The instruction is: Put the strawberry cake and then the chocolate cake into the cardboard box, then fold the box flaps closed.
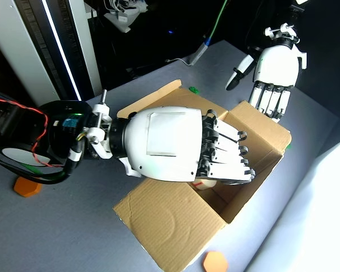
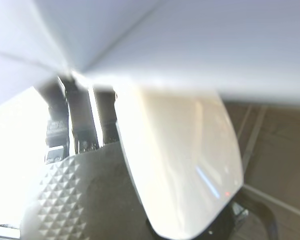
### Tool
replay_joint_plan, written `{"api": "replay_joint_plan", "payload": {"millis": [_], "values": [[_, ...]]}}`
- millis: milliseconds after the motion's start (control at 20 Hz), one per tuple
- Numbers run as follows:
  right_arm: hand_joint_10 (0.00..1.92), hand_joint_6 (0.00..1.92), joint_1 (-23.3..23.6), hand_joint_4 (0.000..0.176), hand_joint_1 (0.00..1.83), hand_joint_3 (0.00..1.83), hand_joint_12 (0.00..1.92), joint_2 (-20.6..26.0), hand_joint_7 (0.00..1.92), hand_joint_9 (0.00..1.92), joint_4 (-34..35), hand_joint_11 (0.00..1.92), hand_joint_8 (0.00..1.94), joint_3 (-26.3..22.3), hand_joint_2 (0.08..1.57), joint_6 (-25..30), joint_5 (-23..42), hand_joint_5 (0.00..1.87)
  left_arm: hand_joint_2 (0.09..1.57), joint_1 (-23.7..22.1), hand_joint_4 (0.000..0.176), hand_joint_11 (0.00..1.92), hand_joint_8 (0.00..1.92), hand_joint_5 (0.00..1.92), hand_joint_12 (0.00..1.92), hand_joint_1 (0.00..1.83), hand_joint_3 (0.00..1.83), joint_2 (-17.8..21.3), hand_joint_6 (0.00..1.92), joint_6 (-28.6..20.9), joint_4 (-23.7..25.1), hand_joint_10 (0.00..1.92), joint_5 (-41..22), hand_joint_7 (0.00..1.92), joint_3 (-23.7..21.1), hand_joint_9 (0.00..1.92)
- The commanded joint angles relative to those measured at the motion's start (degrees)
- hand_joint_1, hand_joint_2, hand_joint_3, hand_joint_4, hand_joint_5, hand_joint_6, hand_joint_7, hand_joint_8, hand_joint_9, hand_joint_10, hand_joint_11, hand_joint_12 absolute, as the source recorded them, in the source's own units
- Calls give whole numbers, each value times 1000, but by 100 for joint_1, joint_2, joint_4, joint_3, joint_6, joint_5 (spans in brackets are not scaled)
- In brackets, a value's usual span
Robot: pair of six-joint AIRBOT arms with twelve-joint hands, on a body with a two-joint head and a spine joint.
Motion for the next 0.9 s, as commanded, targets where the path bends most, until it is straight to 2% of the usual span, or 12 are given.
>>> {"api": "replay_joint_plan", "payload": {"millis": [0, 50, 100, 150, 200, 250, 300, 350, 450, 500, 650, 850], "values": [[1596, 1245, 43, 0, 1179, 3, 1921, 60, 835, 564, 3, 273, 1381, 22, 1215, -6, 726, 759, 1054, -65, 34, 0, 3, 186, 1094, 351, 0, 25, 0, 34, -393, 8, 23, 222, 44, 324], [1559, 1291, 36, 0, 1163, 5, 1921, 60, 802, 510, 18, 284, 1395, 28, 1228, -15, 730, 733, 1056, -65, 42, 0, 1, 179, 1098, 327, 0, 21, 0, 36, -401, 10, 45, 219, 49, 331], [1452, 992, 31, 0, 1145, 0, 1921, 60, 602, 420, 39, 206, 1045, 39, 1169, -15, 730, 556, 1063, -65, 48, 0, 0, 176, 1098, 300, 0, 20, 0, 36, -406, 8, 54, 217, 48, 330], [1341, 785, 27, 0, 1064, 0, 1921, 62, 532, 372, 47, 143, 748, 50, 1154, -15, 728, 445, 1064, -68, 51, 0, 1, 168, 1099, 290, 1, 19, 0, 36, -406, 10, 68, 220, 44, 335], [1095, 503, 23, 0, 917, 0, 1838, 65, 427, 305, 47, 45, 389, 59, 1147, -15, 728, 259, 1068, -71, 52, 0, 9, 186, 1099, 297, 2, 19, 7, 36, -406, 13, 74, 240, 42, 345], [809, 270, 10, 0, 749, 0, 1660, 68, 271, 193, 48, 8, 137, 64, 1120, -14, 728, 92, 1078, -72, 53, 0, 8, 193, 1095, 288, 6, 19, 9, 36, -406, 8, 78, 243, 42, 335], [576, 77, -8, 0, 648, 0, 1402, 70, 118, 71, 48, 1, 30, 68, 1090, -14, 723, 18, 1087, -77, 60, 0, 8, 198, 1092, 281, 9, 19, 10, 36, -406, 9, 82, 247, 41, 339], [377, 15, -15, 6, 640, 0, 1175, 72, 55, 50, 48, 0, 19, 68, 1067, -14, 707, 3, 1086, -79, 67, 0, 7, 196, 1085, 292, 7, 19, 8, 36, -406, 8, 85, 247, 39, 339], [52, 0, -16, 6, 679, 0, 243, 86, 1, 1, 48, 0, 0, 68, 1001, -15, 698, 0, 1087, -87, 70, 0, 4, 183, 1073, 315, 6, 19, 0, 36, -406, 4, 104, 246, 39, 331], [10, 0, -14, 9, 716, 0, 48, 100, 0, 0, 48, 0, 0, 67, 978, -15, 698, 0, 1091, -95, 78, 0, 1, 162, 1045, 314, 5, 19, 0, 36, -406, 2, 116, 236, 40, 319], [0, 0, 18, 16, 776, 0, 0, 209, 0, 0, 51, 0, 0, 25, 960, -14, 659, 0, 1079, -179, 75, 0, 3, 181, 1098, 380, 0, 17, 5, 65, -406, 9, 168, 244, 69, 348], [0, 0, 85, 5, 760, 0, 0, 578, 0, 0, 114, 0, 0, -294, 960, -106, 461, 0, 1073, -437, 82, 0, 6, 166, 1076, 379, 0, 19, 0, 72, -430, 9, 183, 243, 92, 353]]}}
